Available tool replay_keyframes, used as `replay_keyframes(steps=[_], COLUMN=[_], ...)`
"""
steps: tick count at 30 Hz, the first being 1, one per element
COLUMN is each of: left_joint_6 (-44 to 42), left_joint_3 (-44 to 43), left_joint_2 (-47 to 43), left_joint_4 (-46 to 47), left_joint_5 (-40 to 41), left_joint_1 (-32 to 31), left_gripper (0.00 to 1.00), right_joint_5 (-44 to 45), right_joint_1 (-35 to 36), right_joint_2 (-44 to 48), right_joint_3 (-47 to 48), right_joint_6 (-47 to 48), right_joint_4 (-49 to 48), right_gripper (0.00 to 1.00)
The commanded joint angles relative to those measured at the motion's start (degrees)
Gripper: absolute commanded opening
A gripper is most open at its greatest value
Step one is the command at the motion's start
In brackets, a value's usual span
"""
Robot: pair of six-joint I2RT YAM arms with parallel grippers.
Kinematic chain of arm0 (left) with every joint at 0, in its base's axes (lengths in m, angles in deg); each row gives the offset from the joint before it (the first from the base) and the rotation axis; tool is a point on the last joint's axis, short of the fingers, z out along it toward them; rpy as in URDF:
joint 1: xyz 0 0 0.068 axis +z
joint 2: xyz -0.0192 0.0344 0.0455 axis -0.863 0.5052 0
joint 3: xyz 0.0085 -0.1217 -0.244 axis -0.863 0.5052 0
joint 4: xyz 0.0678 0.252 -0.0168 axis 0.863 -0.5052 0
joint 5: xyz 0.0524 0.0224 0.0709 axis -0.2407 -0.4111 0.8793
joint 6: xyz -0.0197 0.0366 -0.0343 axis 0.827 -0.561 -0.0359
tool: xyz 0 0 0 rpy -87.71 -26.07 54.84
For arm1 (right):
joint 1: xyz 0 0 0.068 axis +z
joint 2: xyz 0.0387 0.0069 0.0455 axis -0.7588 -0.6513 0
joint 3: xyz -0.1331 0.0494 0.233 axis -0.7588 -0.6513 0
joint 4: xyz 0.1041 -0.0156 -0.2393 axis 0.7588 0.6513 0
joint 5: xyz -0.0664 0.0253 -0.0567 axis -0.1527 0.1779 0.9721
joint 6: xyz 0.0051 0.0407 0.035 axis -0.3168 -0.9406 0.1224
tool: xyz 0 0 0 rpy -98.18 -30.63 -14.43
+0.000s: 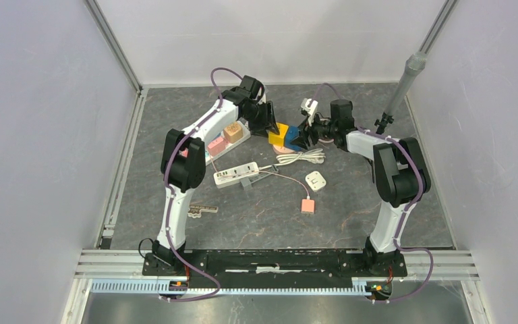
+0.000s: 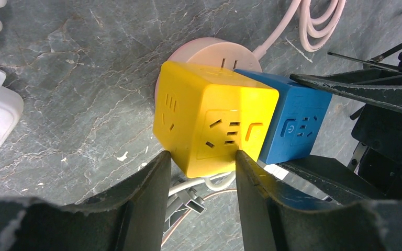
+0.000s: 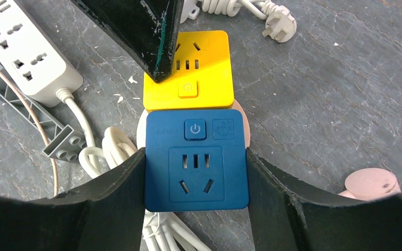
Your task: Pull the plug off the socket
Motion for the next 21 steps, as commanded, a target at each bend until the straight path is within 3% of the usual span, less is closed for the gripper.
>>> replay_keyframes(steps=[1,4,7,9,12,19,21], left_joint_6=[-4.6,-4.7,-4.9,-5.0,-5.2,-6.0,-6.1], left_joint_3=[3.7,3.6,3.4,3.3,3.3,3.5,3.6], left_joint_2=[7.6,7.6,7.6,7.6,7.7,7.6,7.7], left_joint_4=[-9.8,-9.8,-9.8,-9.8,-9.8,-9.8,-9.9], left_joint_5=[11.1,11.0,10.8,10.7,10.5,10.5,10.5], left_joint_1=[-1.2,-1.3,-1.3,-1.3,-1.3,-1.4,-1.4], left_gripper=[0.54,0.54,0.54,0.54,0.54,0.53,0.53], right_joint_5=[-11.2,-9.5,-5.0,-4.6,-7.0,-13.2,-12.0], right_joint_1=[-0.1,1.0,2.6,2.5,1.0,0.9,2.9], right_joint_2=[2.8,3.1,3.5,3.8,4.8,4.7,5.1], right_joint_3=[1.3,1.1,3.1,3.9,3.5,-1.3,-1.4], right_joint_6=[-9.9,-6.7,3.5,5.5,2.9,-15.9,-11.5], right_joint_4=[-15.1,-12.5,-2.1,0.1,-3.5,-26.6,-22.6], right_gripper=[0.00,0.00,0.00,0.00,0.00,0.00,0.00])
